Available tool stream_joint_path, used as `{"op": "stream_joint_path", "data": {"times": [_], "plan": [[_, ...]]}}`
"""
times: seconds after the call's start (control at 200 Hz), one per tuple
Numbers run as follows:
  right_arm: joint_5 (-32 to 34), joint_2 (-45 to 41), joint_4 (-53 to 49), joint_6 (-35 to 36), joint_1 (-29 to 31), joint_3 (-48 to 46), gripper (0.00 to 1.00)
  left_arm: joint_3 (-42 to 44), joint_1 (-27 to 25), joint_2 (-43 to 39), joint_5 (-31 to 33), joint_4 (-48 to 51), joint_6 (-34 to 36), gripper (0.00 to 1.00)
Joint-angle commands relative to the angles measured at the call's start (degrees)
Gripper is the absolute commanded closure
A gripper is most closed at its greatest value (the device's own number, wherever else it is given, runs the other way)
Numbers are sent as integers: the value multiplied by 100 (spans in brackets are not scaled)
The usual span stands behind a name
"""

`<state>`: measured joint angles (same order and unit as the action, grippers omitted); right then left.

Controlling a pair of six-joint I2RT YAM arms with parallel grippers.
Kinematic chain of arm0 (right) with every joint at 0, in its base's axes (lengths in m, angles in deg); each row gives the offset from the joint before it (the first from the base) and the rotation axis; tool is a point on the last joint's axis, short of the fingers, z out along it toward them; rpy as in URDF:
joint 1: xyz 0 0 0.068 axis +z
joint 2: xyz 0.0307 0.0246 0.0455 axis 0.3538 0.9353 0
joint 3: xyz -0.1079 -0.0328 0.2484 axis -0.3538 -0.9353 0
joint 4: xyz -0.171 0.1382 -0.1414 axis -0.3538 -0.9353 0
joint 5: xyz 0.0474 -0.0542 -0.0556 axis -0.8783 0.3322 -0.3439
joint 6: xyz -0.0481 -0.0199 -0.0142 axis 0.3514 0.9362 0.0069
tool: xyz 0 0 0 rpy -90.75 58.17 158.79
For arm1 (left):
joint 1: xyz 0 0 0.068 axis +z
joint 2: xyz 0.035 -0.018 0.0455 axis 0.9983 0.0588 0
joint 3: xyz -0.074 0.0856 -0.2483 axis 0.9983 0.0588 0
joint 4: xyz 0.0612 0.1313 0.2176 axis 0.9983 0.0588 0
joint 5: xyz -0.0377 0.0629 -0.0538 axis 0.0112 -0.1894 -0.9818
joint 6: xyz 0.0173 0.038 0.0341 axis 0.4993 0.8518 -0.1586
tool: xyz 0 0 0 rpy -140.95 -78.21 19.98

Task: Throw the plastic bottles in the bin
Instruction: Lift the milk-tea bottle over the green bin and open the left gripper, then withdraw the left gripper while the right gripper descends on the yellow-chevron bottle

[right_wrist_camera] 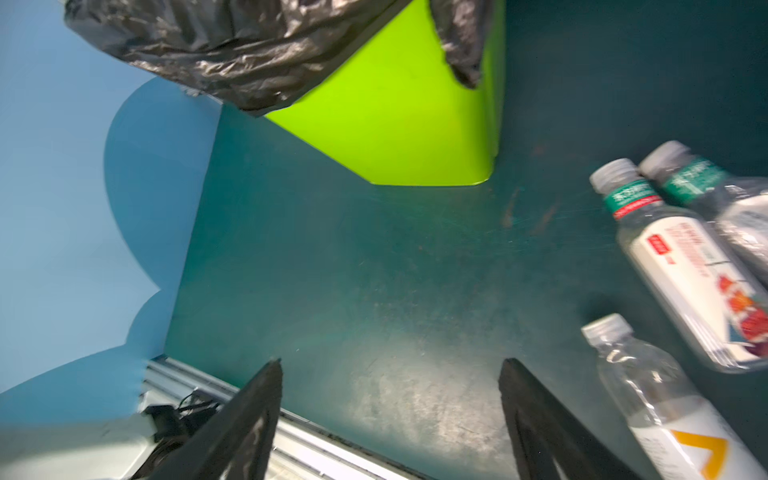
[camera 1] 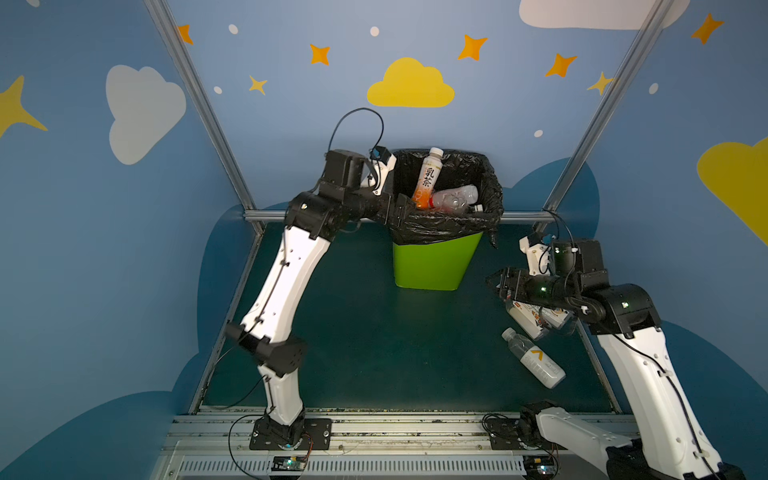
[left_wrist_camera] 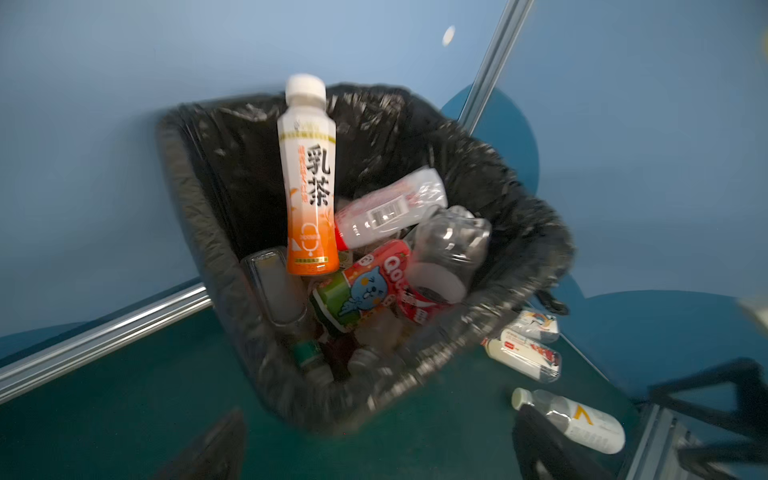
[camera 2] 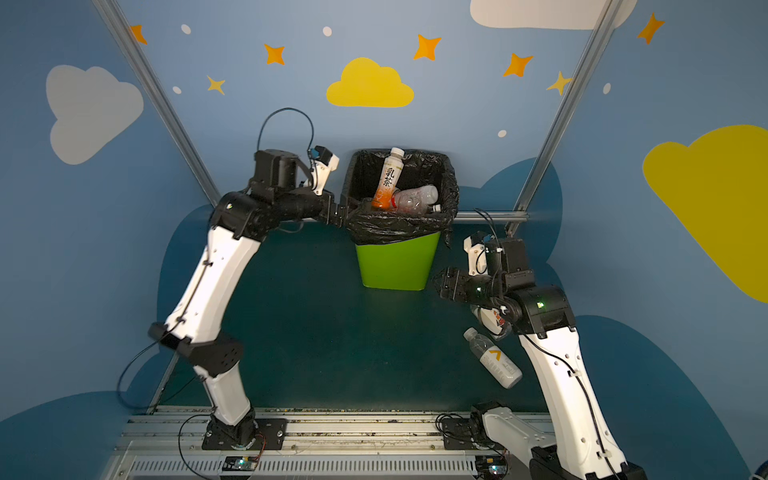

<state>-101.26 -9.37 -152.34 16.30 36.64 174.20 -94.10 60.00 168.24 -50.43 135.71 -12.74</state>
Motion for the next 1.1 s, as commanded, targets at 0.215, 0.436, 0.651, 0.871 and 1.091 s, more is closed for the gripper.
{"op": "stream_joint_path", "data": {"times": [0.215, 0.436, 0.651, 0.871, 1.091], "plan": [[1009, 338, -969, 936, -912, 170, 16, 3059, -16, -2311, 674, 3, -978, 0], [1308, 805, -1101, 1320, -1676, -360, 14, 5748, -137, -3477, 604, -602, -2322, 0], [1087, 1231, -950, 1491, -2046, -857, 14, 7010, -360, -4158, 777, -1314, -3003, 0], [1139, 1666, -930, 1475, -2035, -1388, 14, 6688, -357, -3906, 1013, -884, -2549, 0], [1255, 2095, -863, 1500, -2011, -1446, 13, 6555, -357, -3632, 878, -978, -2470, 0]]}}
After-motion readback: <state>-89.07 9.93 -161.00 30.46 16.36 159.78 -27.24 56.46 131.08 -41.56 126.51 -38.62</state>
